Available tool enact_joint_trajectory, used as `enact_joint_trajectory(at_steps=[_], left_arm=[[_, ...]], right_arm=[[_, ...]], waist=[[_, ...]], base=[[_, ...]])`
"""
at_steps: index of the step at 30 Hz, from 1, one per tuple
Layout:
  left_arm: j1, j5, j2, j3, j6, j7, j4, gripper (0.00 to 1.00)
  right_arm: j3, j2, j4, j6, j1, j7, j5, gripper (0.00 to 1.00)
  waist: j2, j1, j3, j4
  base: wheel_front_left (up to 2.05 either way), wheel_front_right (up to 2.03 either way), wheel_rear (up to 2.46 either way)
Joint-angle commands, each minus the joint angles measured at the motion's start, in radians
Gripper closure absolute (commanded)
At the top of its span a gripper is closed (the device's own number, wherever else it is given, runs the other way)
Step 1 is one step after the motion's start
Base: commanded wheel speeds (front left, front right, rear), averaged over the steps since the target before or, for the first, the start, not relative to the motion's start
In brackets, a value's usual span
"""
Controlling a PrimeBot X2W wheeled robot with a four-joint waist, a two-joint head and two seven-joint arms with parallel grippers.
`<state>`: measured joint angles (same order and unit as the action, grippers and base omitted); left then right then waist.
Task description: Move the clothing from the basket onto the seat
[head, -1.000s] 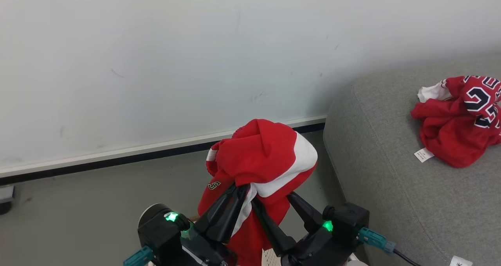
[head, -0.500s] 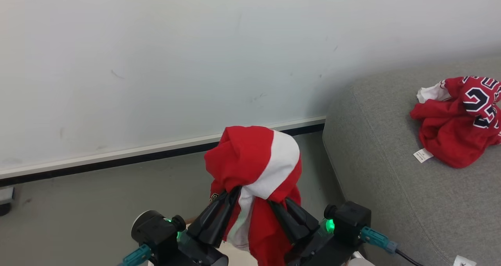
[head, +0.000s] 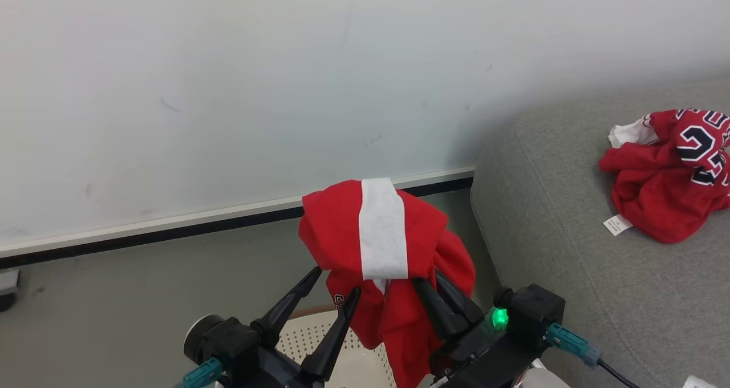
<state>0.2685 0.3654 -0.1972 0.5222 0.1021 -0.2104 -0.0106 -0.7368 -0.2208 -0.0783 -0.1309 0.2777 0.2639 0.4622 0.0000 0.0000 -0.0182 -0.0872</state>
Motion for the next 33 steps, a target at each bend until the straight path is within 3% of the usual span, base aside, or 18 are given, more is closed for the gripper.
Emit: enact_joint_trajectory(at_steps=[1, 12, 33], left_arm=[[0.013, -0.01, -0.007, -0.002, -0.006, 0.001, -0.001, 0.0], [0.023, -0.031, -0.036, 0.006, -0.02, 0.007, 0.007, 0.0], [0.101, -0.051, -0.062, 0.033, -0.019, 0.03, 0.021, 0.0]], right_arm=[[0.007, 0.005, 0.008, 0.0, 0.001, 0.001, -0.008, 1.0], [0.064, 0.013, 0.034, 0.0, 0.003, 0.0, -0.03, 1.0], [0.187, 0.031, 0.102, 0.0, 0.004, 0.001, -0.095, 1.0]], waist=[[0.0, 0.0, 0.003, -0.002], [0.0, 0.0, 0.027, -0.059], [0.0, 0.0, 0.136, -0.358]], base=[[0.0, 0.0, 0.0], [0.0, 0.0, 0.0], [0.0, 0.0, 0.0]])
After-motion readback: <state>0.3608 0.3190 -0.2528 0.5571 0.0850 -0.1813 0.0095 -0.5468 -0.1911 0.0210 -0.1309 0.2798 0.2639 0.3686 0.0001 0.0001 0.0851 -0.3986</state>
